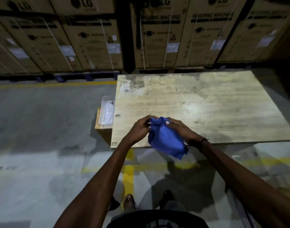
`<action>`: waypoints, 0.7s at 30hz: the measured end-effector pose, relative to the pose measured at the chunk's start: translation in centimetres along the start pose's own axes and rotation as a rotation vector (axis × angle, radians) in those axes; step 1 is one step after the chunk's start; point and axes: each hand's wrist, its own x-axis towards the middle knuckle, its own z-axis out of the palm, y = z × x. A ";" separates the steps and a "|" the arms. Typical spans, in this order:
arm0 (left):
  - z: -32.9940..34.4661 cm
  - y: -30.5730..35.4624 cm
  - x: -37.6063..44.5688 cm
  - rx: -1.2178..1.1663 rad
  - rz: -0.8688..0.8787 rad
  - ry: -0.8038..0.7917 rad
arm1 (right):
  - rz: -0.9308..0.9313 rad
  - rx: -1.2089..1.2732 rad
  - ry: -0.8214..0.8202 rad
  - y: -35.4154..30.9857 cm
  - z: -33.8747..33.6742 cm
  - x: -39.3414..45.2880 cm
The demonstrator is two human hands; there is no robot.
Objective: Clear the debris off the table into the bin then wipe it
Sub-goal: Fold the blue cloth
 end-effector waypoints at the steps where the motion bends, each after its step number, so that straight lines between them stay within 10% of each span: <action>1: -0.1 1.6 -0.1 -0.013 0.021 0.028 | -0.014 0.034 -0.008 -1.5 -0.3 -0.2; 21: -5.3 23.4 3.6 0.064 0.354 0.499 | -0.426 -0.631 0.115 -23.3 -4.0 2.6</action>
